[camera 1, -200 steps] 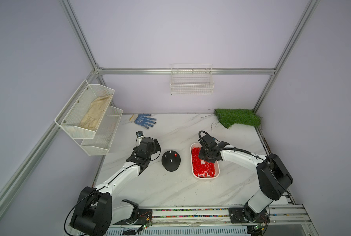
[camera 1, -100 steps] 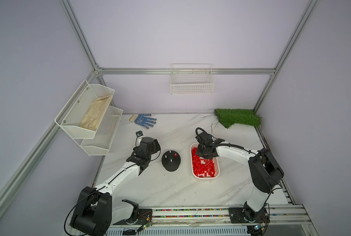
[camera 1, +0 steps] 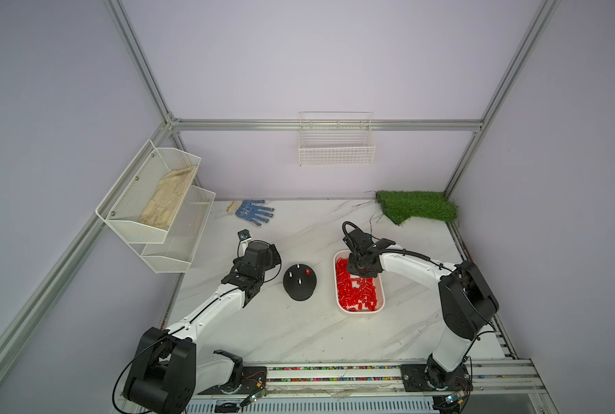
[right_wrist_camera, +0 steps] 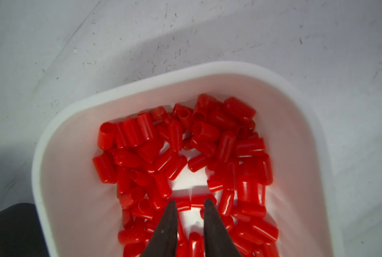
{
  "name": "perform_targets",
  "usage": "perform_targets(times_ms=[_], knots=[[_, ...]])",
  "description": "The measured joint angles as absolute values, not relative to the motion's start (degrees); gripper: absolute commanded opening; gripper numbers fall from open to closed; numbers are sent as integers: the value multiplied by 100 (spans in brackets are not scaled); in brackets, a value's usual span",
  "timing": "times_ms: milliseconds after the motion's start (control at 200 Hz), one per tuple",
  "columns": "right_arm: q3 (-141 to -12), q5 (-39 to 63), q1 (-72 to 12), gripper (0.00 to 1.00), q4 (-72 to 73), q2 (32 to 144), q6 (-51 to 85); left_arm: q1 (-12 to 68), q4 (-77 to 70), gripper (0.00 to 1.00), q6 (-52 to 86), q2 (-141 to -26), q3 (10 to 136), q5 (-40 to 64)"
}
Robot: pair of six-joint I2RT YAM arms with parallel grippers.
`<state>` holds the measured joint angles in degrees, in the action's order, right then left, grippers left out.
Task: Cover the protruding screws with screw protection sleeves
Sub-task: Pick up the screw protection sleeve from the storage box.
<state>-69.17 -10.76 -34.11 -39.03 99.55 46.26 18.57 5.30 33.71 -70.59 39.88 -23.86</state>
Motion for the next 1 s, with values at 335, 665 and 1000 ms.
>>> perform_targets(times_ms=[335,665,1000], knots=[[-6084,-812,-3411,25,-3400,9559,5677,1857,541,100,3371,-7022,3979,-2386],[-6040,-808,-3336,29,-3037,9631,5927,1857,530,100,3371,-6947,3981,-2405],[-5865,-692,-3299,34,-2797,9815,6075,1857,530,100,3369,-6947,3979,-2429]])
